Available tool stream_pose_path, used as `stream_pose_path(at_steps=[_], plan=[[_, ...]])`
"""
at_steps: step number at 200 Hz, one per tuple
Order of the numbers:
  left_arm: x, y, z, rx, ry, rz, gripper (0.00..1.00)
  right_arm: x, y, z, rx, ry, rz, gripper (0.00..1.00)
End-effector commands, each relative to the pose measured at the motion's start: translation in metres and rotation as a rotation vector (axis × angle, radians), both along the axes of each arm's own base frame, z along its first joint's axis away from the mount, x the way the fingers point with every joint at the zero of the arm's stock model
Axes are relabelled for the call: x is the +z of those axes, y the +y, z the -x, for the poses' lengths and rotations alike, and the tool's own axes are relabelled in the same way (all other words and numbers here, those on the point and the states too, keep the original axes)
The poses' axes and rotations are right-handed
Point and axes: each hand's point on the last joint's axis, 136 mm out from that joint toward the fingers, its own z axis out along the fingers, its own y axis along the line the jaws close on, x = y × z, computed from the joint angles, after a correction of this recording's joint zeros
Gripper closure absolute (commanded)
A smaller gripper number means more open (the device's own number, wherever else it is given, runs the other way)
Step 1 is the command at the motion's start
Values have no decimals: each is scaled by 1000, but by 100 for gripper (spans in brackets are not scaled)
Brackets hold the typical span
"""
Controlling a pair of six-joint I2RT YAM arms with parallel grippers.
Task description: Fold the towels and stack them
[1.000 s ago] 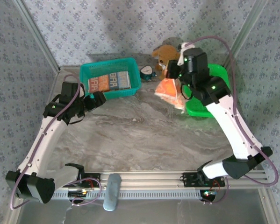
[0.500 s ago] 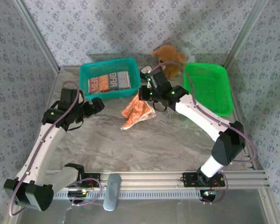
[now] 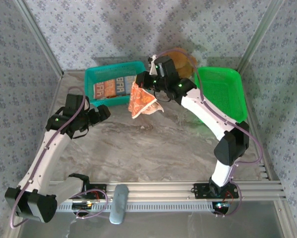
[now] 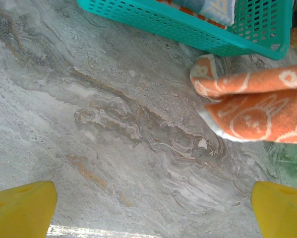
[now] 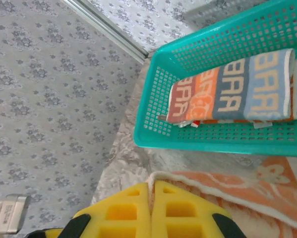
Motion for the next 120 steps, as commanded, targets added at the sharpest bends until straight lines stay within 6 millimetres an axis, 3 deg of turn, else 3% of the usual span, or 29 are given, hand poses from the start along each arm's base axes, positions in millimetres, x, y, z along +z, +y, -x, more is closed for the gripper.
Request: stream_pose_path(at_steps=[1,42,51,53,66,90,120], plan=[[9,-4,-4,-12,-32,10,1,-12,-21,12,-31,90,-34,100],[-11,-17,-5,-33,16,46,1,-111,-101,37,-226,342,31,100],[-16,-22,-4,-42,26,47,1,-125,-116,42,-254,359,59,100],[-18,-23,-5,-44,29,47,2,-136,-120,46,-262,377,77,100],[-30,-35,-5,-70,46,53,5,-165,-137,54,-284,420,120,99],[-58,-62,-5,-115,108,44,14,-193,-155,47,-304,432,168,99],[-94,-94,-3,-156,169,17,33,-214,-160,39,-296,436,224,97]])
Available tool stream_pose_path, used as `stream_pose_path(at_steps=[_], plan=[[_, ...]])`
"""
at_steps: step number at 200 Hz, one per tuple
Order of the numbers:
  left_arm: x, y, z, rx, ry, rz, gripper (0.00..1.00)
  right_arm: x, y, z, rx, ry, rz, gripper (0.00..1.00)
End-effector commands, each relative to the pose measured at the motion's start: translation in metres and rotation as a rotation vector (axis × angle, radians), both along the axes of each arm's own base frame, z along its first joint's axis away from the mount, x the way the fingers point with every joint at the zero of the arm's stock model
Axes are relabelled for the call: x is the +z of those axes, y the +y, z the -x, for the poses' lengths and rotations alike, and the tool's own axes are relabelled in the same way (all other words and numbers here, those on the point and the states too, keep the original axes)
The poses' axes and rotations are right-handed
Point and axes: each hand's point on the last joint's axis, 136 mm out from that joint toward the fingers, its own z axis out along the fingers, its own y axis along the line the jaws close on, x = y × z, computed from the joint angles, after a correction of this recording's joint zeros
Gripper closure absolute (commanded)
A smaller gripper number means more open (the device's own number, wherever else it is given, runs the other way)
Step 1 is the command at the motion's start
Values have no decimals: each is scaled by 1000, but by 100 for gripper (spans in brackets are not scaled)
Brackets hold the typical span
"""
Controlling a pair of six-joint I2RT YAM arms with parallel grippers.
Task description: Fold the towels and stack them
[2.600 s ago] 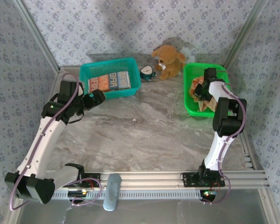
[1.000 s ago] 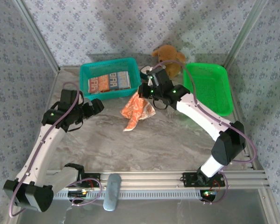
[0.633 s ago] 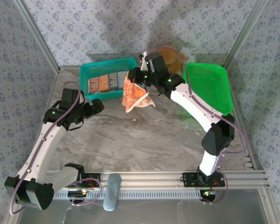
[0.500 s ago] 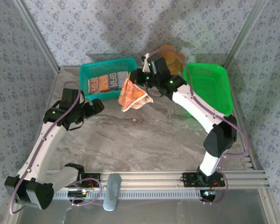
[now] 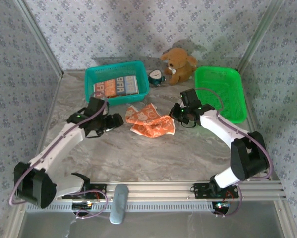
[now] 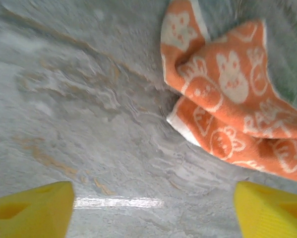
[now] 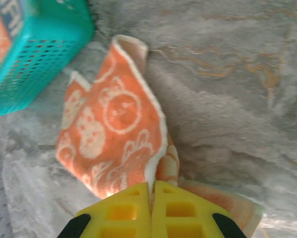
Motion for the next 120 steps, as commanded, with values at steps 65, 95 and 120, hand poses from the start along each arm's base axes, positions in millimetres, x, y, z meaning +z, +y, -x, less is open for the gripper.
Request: stream_pose_path(at_steps=[65,95,120], plan=[[-63,-55,-28,-1,50,-7,52,-17,-9,-30,26,-35,70,97],[-82,-67,-42,22,77,11,55,-19,-9,-28,35,-29,75,96],[-98,-73,-50,45,106,20,57,-18,-10,-26,43,-30,77,95]])
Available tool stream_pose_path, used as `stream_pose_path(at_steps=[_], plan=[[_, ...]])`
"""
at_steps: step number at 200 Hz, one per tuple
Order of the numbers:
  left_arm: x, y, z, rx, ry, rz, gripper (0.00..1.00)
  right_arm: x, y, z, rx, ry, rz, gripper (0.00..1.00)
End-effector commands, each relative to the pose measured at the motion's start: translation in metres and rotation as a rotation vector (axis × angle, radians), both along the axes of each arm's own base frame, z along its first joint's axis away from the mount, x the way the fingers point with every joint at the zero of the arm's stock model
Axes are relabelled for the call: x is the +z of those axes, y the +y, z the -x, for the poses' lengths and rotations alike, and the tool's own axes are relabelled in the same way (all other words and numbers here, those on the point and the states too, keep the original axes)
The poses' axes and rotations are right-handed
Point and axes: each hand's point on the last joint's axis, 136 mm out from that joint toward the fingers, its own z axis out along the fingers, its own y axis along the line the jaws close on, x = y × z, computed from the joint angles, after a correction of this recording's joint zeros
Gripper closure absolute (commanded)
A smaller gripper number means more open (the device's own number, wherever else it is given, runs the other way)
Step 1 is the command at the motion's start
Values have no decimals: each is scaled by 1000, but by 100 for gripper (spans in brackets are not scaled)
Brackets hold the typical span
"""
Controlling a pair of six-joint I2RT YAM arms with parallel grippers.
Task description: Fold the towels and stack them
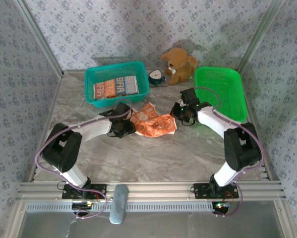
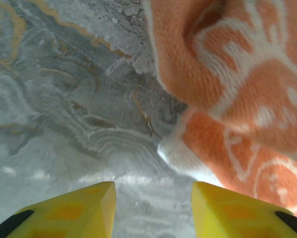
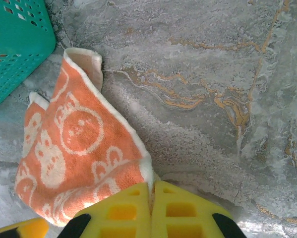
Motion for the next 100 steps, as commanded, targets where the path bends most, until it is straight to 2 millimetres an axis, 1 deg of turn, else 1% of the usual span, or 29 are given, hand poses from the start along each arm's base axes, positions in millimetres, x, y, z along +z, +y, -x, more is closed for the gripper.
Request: stream_pose_path(at_steps=[1,21,47,76,92,100], plan=[[4,-16,-23,36,-40,52,57,9,0,-5,18,-28,9,95],[-3,-17,-31,55,-42,52,57,10,-1,-4,26,-29,12,95],[-5,-16,-40,87,-46,84,58,10,-2,-5,28,-28,16,94],[-11,-23,-40,60,-26,84,64,5,-3,-5,31,-19,21,93],[-16,-24,-37,55,-16,69,66,5,-4,-8,27,-19,21,93],[-19,-24,-36,50,-11,60,71,4,-4,-9,28,-20,24,93]])
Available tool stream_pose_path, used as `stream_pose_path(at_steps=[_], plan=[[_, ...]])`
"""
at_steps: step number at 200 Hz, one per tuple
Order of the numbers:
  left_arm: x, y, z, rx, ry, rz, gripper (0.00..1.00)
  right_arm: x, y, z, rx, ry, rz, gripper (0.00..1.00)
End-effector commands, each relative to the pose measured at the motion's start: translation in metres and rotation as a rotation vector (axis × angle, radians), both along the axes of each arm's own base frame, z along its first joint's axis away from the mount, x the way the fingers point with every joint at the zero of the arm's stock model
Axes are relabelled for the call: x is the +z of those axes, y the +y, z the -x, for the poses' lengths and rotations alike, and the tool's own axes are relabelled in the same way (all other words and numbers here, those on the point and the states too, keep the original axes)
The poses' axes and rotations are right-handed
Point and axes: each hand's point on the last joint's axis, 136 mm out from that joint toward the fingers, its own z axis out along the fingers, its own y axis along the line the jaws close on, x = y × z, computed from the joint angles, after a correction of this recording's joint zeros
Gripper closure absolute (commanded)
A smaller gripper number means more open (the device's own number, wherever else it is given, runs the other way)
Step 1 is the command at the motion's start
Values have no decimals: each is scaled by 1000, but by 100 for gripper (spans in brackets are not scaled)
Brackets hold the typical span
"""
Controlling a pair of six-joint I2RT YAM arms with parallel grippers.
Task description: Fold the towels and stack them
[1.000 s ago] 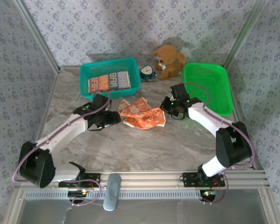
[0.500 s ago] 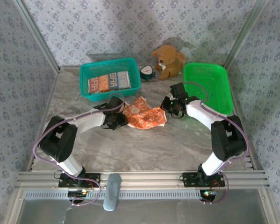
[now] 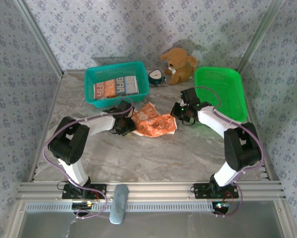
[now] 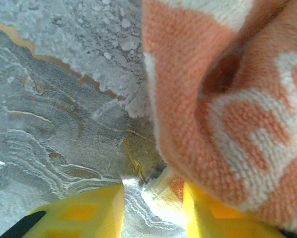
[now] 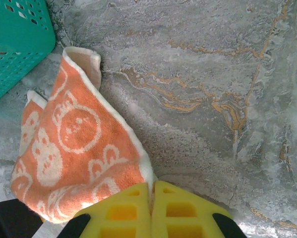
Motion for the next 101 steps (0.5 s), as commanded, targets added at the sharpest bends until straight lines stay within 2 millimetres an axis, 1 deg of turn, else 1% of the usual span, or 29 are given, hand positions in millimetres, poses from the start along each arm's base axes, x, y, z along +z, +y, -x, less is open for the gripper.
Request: stream_pose_path(at_steps=[1,15,30,43,50,51,53,66,82,90,93,101], plan=[[-5,-18,-17,-21,-48,31,72,3,-2,-8,8,-8,9,93],[-9,-16,-15,-21,-38,14,85,2,-2,-12,10,-7,12,92],[-8,-14,-15,-16,-39,3,100,1,-2,-19,19,-6,20,91],[-2,-8,-15,-3,-50,-21,100,0,-2,-25,25,2,18,87],[2,-3,-15,9,-58,-40,100,-8,-3,-25,23,26,18,83],[2,-3,-15,9,-57,-43,100,-2,-2,-29,22,14,14,82],[3,-1,-14,13,-60,-51,100,1,-2,-33,33,1,18,81],[11,10,-14,33,-74,-91,100,-1,-4,-38,61,0,42,67],[19,19,-14,59,-89,-117,100,-2,-6,-36,85,0,72,48],[22,23,-15,74,-94,-128,100,-1,-7,-32,95,-7,85,45],[24,24,-15,80,-98,-133,100,-1,-8,-31,99,-9,89,42],[27,27,-16,95,-103,-140,100,1,-11,-25,105,-19,101,39]])
